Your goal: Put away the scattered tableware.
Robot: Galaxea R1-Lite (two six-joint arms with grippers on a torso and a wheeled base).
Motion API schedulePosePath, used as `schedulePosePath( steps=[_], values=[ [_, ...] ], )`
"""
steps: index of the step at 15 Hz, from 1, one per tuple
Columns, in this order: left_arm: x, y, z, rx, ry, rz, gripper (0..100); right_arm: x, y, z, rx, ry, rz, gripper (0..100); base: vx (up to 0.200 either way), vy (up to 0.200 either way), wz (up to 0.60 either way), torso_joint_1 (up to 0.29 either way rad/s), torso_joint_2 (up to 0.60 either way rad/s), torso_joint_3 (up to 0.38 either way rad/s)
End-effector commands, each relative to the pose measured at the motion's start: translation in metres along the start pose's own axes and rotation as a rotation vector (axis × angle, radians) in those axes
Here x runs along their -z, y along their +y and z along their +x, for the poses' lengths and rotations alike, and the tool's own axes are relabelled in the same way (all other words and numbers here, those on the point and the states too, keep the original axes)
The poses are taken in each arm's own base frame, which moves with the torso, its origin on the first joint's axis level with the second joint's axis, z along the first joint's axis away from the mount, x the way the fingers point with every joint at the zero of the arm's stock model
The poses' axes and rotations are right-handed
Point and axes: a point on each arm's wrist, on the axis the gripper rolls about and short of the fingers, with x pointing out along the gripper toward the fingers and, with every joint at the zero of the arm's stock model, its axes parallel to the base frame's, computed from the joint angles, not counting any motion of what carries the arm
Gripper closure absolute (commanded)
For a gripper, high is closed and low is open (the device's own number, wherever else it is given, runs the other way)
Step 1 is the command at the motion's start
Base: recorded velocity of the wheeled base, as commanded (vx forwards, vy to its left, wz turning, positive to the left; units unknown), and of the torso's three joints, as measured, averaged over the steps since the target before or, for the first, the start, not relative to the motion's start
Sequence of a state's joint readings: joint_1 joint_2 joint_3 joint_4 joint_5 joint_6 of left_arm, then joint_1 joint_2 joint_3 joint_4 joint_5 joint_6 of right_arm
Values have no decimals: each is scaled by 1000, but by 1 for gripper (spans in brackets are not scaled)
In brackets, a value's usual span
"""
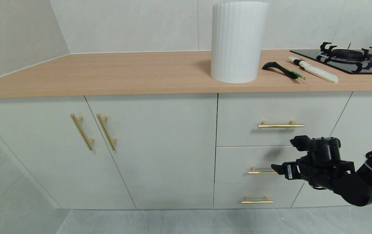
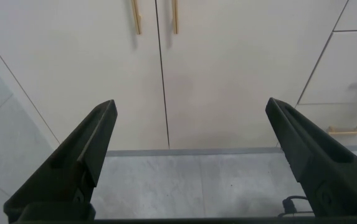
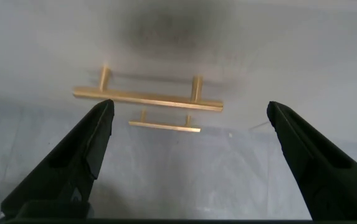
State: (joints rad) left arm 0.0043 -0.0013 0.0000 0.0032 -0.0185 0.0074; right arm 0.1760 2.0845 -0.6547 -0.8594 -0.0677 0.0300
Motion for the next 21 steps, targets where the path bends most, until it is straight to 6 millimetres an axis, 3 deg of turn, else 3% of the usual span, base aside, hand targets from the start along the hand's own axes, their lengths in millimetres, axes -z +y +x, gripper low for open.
schedulePosePath(
  steps=[1, 5, 14, 21],
  values=[
    [0, 0, 0, 0, 1, 0, 0, 10, 2, 10, -2, 34, 6, 0, 0, 0, 0, 0, 0, 0],
    [0, 0, 0, 0, 1, 0, 0, 23, 16, 31, 24, -19, 14, 0, 0, 0, 0, 0, 0, 0],
    [0, 0, 0, 0, 1, 0, 0, 34, 17, 63, 101, -110, 31, 0, 0, 0, 0, 0, 0, 0],
    [0, 0, 0, 0, 1, 0, 0, 46, 16, 68, 118, -72, 18, 0, 0, 0, 0, 0, 0, 0]
  ],
)
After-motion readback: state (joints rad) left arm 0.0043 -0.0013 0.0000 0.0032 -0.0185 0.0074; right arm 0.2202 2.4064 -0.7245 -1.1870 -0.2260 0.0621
